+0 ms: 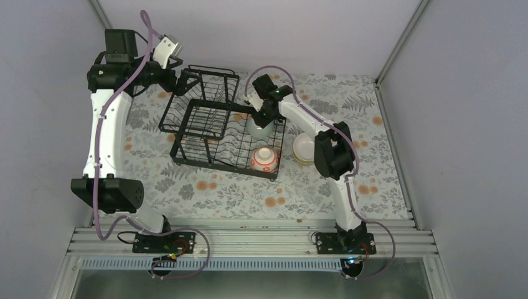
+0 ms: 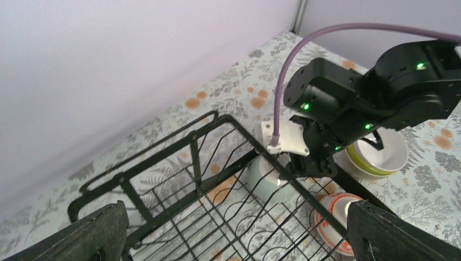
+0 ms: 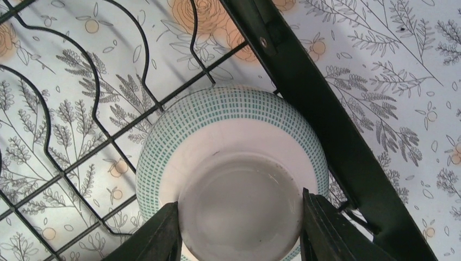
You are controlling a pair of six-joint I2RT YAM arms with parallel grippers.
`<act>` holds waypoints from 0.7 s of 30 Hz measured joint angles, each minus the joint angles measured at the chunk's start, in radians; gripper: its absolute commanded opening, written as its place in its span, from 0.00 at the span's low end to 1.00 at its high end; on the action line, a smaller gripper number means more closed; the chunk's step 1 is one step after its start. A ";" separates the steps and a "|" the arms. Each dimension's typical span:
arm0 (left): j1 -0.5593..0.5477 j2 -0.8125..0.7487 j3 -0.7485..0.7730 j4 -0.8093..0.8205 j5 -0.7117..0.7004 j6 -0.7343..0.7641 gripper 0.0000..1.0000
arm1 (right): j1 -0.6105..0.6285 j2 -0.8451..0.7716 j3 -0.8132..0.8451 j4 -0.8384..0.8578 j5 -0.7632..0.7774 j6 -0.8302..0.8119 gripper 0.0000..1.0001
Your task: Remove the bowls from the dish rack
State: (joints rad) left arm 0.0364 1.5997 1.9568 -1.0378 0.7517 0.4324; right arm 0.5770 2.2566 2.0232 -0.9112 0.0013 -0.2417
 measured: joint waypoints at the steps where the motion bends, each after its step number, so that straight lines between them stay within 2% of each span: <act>1: -0.011 0.000 0.014 -0.002 -0.001 0.000 1.00 | 0.000 -0.009 -0.016 0.011 0.002 0.000 0.26; 6: -0.089 0.016 0.078 -0.017 0.000 -0.008 1.00 | -0.007 -0.083 -0.118 0.024 0.013 0.000 0.24; 12: -0.166 0.094 0.184 -0.037 0.038 -0.046 1.00 | -0.033 -0.245 -0.245 0.034 0.005 0.000 0.23; 21: -0.248 0.214 0.219 -0.019 0.100 -0.111 1.00 | -0.165 -0.467 -0.257 0.070 -0.081 -0.003 0.23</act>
State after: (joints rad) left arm -0.2119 1.8141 2.1754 -1.0573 0.8513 0.3214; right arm 0.4118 1.7897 1.7657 -0.8413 -0.0795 -0.2451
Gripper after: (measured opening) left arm 0.998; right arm 0.428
